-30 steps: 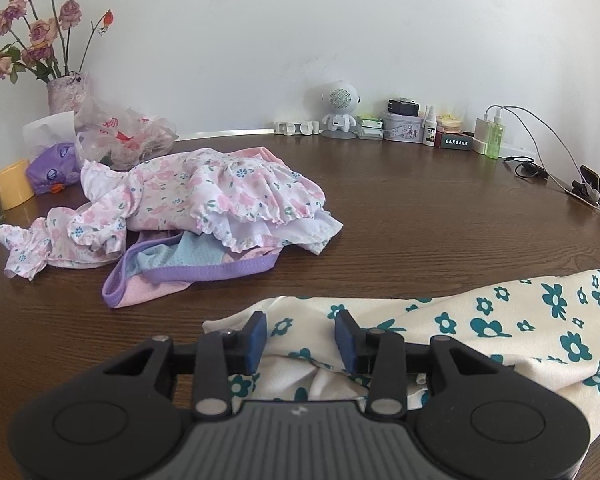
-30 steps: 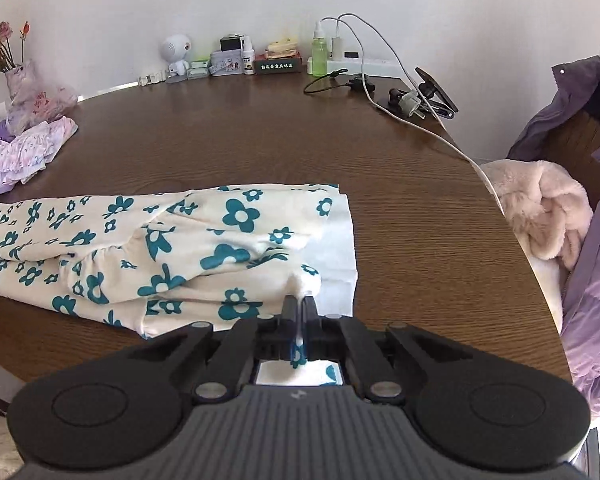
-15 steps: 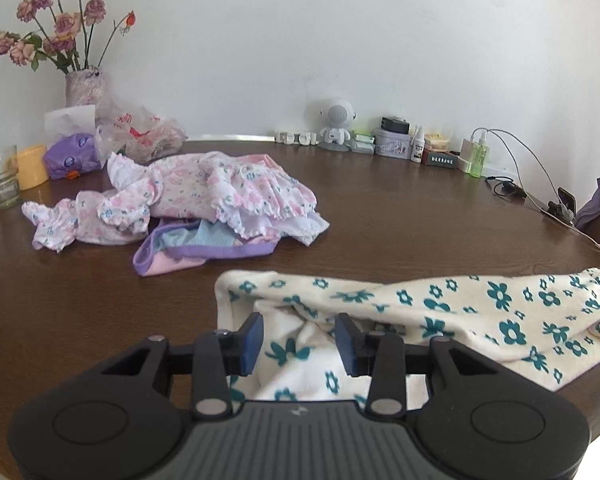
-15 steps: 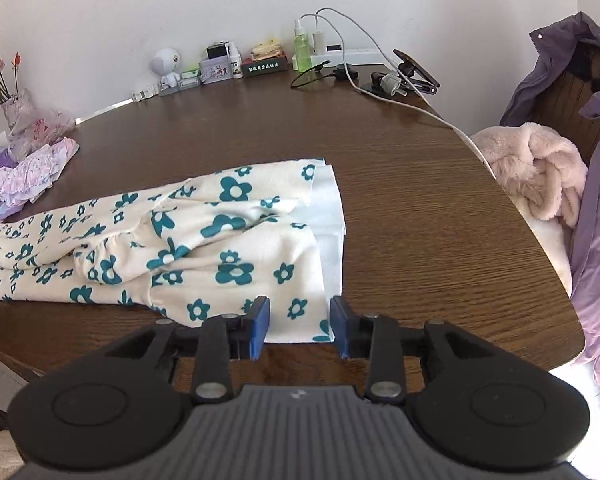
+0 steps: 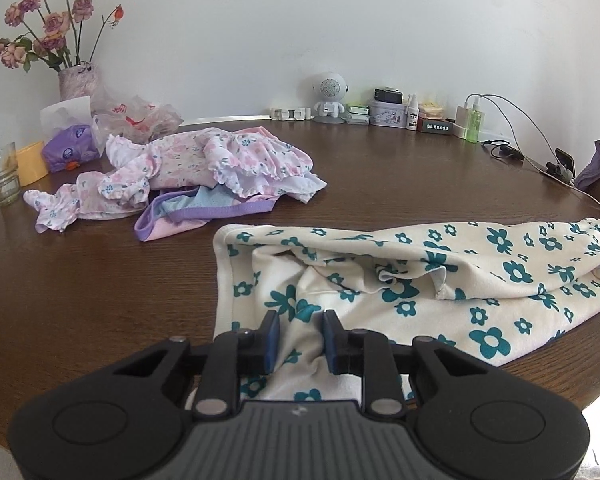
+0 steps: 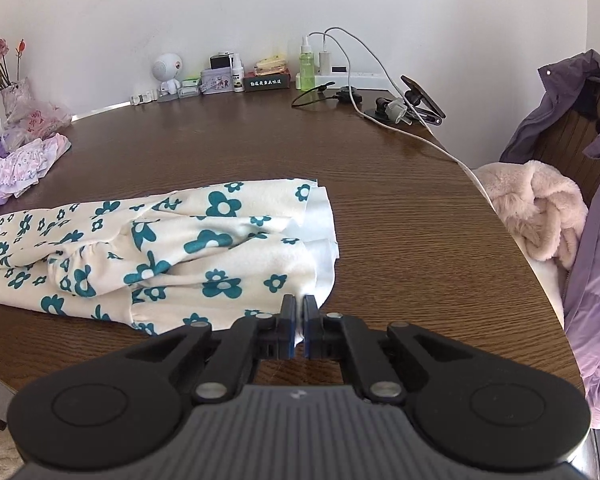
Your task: Fold clothes
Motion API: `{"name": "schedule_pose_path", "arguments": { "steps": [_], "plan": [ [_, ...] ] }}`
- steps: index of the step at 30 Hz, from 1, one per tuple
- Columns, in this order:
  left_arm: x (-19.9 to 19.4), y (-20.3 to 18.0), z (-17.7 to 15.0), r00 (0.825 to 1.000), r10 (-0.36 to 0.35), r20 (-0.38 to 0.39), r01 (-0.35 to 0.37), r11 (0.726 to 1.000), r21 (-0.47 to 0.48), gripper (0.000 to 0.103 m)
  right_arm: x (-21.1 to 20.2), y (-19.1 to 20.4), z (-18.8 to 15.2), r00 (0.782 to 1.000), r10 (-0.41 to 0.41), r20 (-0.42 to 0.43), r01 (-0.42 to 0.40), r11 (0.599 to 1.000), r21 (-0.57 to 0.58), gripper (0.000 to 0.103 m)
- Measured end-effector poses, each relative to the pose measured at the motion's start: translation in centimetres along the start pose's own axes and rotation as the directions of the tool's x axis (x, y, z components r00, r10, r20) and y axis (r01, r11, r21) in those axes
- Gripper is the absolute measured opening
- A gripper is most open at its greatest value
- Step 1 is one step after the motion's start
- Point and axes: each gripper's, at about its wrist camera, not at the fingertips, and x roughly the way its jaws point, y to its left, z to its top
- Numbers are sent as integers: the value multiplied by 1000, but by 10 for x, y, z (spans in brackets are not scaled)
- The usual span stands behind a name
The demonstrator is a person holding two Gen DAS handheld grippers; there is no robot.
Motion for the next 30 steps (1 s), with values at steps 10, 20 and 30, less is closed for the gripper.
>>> {"name": "schedule_pose_path", "arguments": {
  "steps": [10,20,30],
  "plan": [
    [-14,9,5,999,-1,39,4,998,-66,28,-20,-11,2,998,35,46,-40,993,110,22],
    [-16,-62,45,969,-221,113,208,971,118,33,-48,0,2,989,97,111,-127,941,314,66],
    [36,-224,79,852,-522,-38,485,761,431,33,-37,9,-32,961,259,91,-255,719,646,77]
  ]
}}
